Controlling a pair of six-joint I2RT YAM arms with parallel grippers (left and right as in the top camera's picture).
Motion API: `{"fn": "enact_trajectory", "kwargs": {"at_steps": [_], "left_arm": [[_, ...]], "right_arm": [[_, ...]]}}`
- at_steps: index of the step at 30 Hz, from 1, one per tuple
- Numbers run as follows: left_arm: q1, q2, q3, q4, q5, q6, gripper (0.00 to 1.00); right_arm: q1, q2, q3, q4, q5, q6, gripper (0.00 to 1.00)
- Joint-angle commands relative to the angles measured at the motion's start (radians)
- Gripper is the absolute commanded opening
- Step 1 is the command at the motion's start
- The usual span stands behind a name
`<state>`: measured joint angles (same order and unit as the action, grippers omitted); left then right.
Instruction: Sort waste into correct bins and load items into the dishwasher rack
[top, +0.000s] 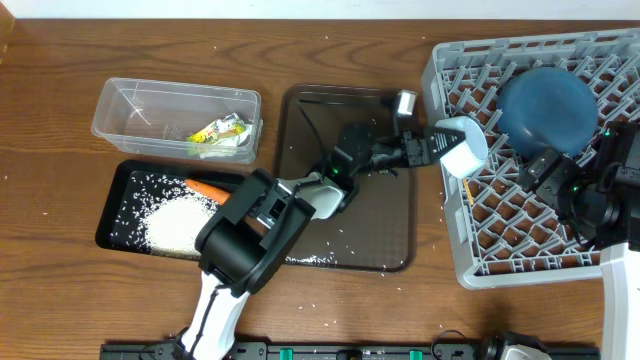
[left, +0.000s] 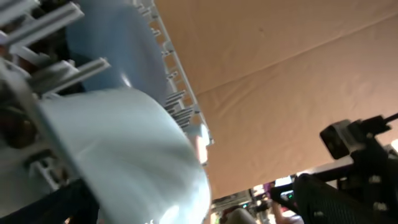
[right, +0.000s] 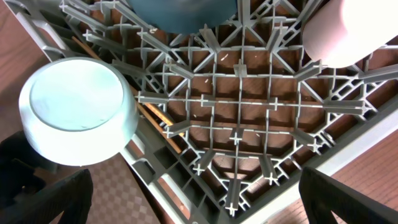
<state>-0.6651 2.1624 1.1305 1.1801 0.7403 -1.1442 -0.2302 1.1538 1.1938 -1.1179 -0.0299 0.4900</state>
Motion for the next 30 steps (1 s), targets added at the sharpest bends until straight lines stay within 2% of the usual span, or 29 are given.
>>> {"fn": "enact_trajectory", "kwargs": {"at_steps": [1, 6, 11, 15, 20, 23, 25, 27, 29, 30], "left_arm": [[0.022, 0.011, 0.026, -0.012, 0.051, 0.036, 0.98], [0.034, 0.011, 0.026, -0.043, 0.072, 0.058, 0.98], [0.063, 0.011, 0.026, -0.184, 0.072, 0.078, 0.98], [0.110, -0.003, 0.026, -0.191, 0.077, 0.078, 0.98], [0.170, -0.085, 0.026, -0.193, 0.120, 0.080, 0.98], [0.208, -0.168, 0.026, -0.224, 0.166, 0.137, 0.98], [0.240, -0.249, 0.026, -0.368, 0.188, 0.213, 0.98], [0.278, -0.343, 0.026, -0.614, 0.174, 0.296, 0.98], [0.332, -0.465, 0.026, -0.909, 0.108, 0.442, 0.98], [0.356, -0.523, 0.026, -1.023, 0.063, 0.500, 0.98]], "right_arm": [[-0.019, -0.002, -0.001, 0.003, -0.004, 0.003, 0.99], [-0.019, -0.002, -0.001, 0.002, -0.004, 0.002, 0.99], [-0.019, -0.002, -0.001, -0.002, -0.004, 0.002, 0.99], [-0.019, -0.002, -0.001, 0.000, -0.003, -0.017, 0.99], [-0.019, -0.002, -0.001, 0.000, -0.004, -0.017, 0.99], [-0.019, -0.002, -0.001, 0.010, -0.006, -0.021, 0.99], [-0.018, -0.002, -0.001, 0.032, -0.080, -0.092, 0.99], [-0.014, -0.002, -0.001, 0.063, -0.265, -0.225, 0.99], [0.001, -0.004, -0.001, 0.092, -0.494, -0.348, 0.99], [0.011, -0.006, -0.001, 0.102, -0.547, -0.377, 0.99]]}}
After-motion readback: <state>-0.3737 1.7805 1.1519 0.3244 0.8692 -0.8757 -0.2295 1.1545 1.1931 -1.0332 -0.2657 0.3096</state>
